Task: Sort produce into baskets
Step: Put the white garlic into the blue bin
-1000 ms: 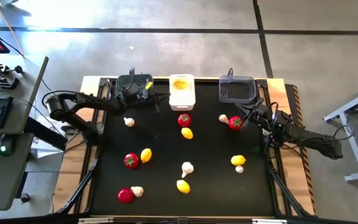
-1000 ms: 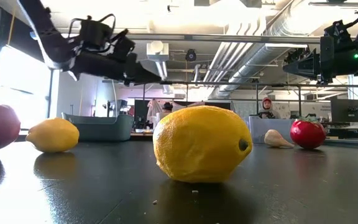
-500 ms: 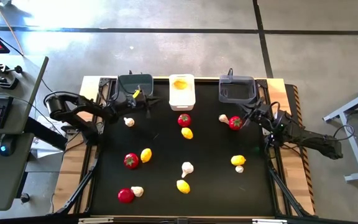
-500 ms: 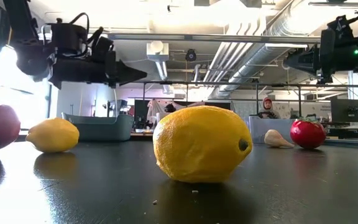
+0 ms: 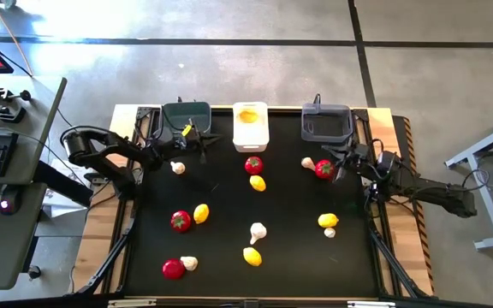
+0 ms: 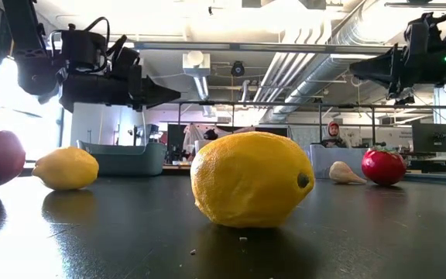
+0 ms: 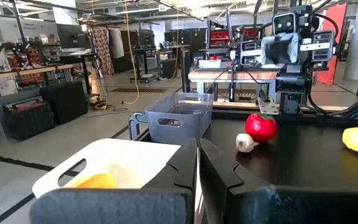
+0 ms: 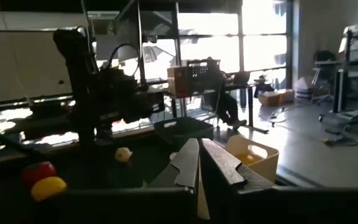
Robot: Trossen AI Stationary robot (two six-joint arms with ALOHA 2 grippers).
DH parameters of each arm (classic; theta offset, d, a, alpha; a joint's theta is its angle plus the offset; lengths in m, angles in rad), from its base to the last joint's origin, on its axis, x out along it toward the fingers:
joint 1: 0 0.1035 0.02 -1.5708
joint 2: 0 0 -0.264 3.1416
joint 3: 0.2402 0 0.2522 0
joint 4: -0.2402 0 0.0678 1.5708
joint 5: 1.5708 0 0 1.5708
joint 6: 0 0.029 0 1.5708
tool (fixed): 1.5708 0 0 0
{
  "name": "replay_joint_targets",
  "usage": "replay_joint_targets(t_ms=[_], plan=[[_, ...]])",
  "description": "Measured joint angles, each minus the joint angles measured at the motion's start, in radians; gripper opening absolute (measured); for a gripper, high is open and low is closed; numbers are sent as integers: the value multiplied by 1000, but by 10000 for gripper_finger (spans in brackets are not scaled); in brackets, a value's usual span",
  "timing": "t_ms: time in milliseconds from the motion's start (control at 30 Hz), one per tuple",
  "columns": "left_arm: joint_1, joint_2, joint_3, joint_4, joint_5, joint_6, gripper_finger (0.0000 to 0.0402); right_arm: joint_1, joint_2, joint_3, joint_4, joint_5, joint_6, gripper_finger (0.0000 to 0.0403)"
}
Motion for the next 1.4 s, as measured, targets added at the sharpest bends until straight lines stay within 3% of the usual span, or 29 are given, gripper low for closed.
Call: replay_joint_targets(t_ms=[133, 333, 567, 767, 1133, 1400], plan=[[0, 0, 0, 0, 0, 1, 3, 31, 101, 22, 10, -3, 13, 55], [0, 0, 0, 0, 0, 1, 3, 116, 283, 54, 83, 6, 70, 152], [-4, 0, 0, 0, 0, 0, 3, 261, 512, 104, 136, 148, 121, 222], [-8, 1, 0, -1, 0, 6, 3, 379, 703, 204, 144, 178, 185, 239], [-19, 1, 1, -6, 0, 25, 3, 549, 1093, 459, 27, 127, 385, 239], [-21, 1, 1, -10, 0, 28, 3, 635, 1348, 637, 10, 99, 437, 239]])
